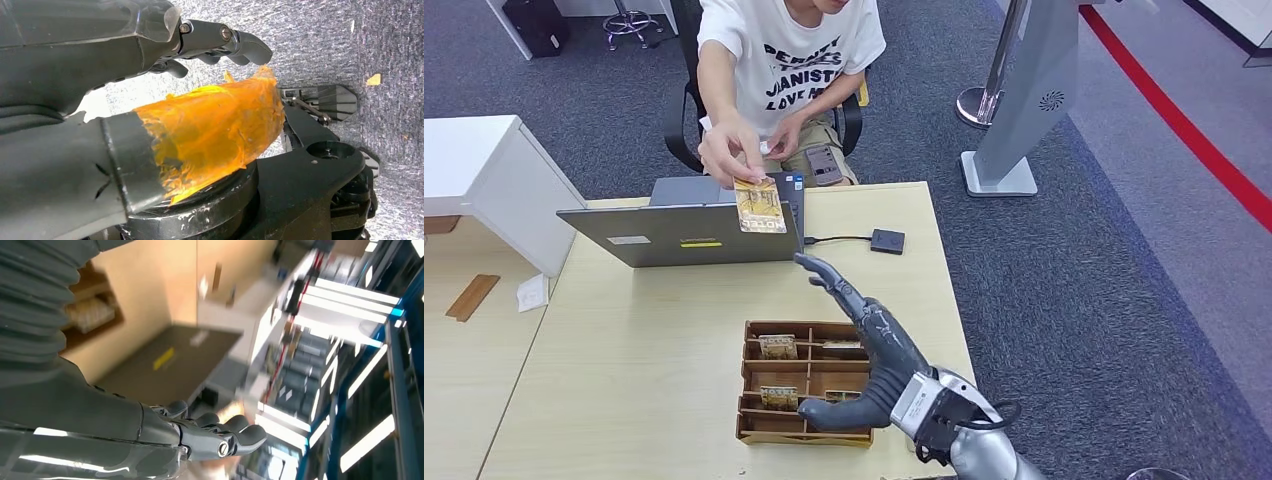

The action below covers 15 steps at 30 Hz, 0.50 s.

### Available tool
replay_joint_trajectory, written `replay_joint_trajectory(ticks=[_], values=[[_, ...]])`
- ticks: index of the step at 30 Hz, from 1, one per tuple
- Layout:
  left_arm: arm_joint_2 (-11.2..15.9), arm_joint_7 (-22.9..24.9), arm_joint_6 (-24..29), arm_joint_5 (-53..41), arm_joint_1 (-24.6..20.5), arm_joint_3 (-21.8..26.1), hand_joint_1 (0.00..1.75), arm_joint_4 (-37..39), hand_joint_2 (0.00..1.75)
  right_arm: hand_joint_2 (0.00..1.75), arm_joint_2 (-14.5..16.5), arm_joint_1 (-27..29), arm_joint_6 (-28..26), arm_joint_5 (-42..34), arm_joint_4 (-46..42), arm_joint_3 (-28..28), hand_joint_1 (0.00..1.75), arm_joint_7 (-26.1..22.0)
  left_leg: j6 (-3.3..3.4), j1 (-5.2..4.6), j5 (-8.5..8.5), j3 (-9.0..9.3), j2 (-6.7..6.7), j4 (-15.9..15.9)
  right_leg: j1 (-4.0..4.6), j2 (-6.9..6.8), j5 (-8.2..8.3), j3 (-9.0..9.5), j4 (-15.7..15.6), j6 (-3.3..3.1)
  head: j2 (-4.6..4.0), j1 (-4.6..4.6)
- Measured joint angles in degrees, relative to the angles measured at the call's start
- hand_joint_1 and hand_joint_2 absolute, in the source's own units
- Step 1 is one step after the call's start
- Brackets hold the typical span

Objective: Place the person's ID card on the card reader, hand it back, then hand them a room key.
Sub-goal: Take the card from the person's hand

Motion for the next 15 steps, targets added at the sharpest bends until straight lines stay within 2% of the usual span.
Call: replay_joint_trajectory(ticks=[4,10,15], values=[[0.0,0.0,0.1,0.0,0.0,-0.2,0.00,0.0,0.00,1.75,0.0,-1.4,-3.9,4.0,-1.4,0.0,0.00,0.3,0.00,0.00,0.00,-0.01,-0.01,0.0,0.00,0.00,0.00,0.00,0.0,0.00,0.00,0.00],[0.0,0.2,0.2,-0.6,-0.1,-1.1,0.00,0.0,0.00,1.75,-0.2,-3.5,-19.6,22.2,-2.4,0.5,0.00,2.1,0.00,0.00,0.00,-0.01,0.00,0.0,0.00,0.00,0.00,-0.01,0.0,0.00,0.00,0.00],[-0.1,0.4,0.2,-0.9,-0.1,-1.9,0.00,0.0,0.00,1.75,-0.4,-5.3,-22.9,26.8,-2.4,1.7,0.00,3.3,0.00,0.00,0.00,0.00,0.00,0.0,0.00,0.00,0.00,-0.01,0.0,0.00,0.00,0.00]])
